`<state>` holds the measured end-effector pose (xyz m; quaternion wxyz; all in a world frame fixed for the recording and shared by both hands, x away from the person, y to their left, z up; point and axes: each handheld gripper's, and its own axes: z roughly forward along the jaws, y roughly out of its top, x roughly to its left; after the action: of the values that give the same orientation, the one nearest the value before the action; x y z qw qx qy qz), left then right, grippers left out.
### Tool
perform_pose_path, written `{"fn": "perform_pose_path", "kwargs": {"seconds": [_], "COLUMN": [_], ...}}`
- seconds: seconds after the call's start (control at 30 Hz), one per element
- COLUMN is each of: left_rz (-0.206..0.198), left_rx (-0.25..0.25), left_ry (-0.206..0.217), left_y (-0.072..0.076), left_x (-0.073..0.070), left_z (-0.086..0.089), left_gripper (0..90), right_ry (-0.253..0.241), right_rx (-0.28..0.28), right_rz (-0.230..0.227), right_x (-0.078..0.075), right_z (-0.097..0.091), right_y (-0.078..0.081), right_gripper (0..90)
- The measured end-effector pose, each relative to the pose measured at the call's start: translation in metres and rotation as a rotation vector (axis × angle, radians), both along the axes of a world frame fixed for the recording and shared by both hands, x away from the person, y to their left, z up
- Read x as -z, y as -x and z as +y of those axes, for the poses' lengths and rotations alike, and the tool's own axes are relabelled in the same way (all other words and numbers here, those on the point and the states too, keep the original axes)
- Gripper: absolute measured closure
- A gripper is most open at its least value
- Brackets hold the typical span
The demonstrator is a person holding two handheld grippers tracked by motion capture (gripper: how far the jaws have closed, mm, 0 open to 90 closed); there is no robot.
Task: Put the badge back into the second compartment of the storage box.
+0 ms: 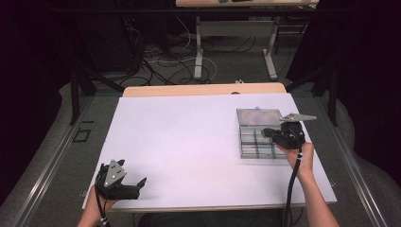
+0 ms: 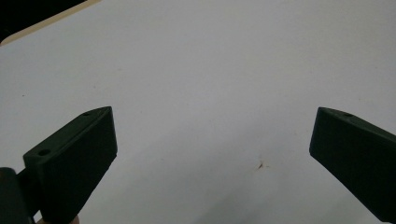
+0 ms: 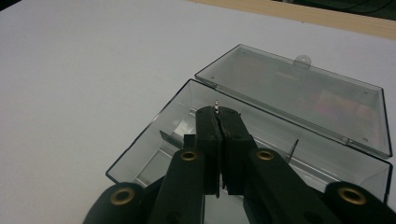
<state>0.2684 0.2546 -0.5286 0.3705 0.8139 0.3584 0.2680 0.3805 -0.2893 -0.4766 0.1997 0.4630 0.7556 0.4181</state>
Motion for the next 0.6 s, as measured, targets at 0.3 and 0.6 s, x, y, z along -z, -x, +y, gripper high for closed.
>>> {"fn": "perform_pose_path", "kwargs": {"seconds": [0.3,0.6], "left_rz": [0.001,0.009], "left_rx": [0.001,0.003], "left_ry": [-0.001,0.013], "left_y": [0.000,0.000], "left_x": [0.000,0.001], "left_z": [0.000,-0.002], "left_gripper": [0.9,0.9], "right_ry": [0.019,0.027], "right_rx": [0.033,0.047], "right_rz": [-0.003,0.015], "right_x": [0.005,0.011], "right_z": [-0.006,-0.007], "right_y": [-0.007,-0.014], "right_gripper": [87.9,87.9]}}
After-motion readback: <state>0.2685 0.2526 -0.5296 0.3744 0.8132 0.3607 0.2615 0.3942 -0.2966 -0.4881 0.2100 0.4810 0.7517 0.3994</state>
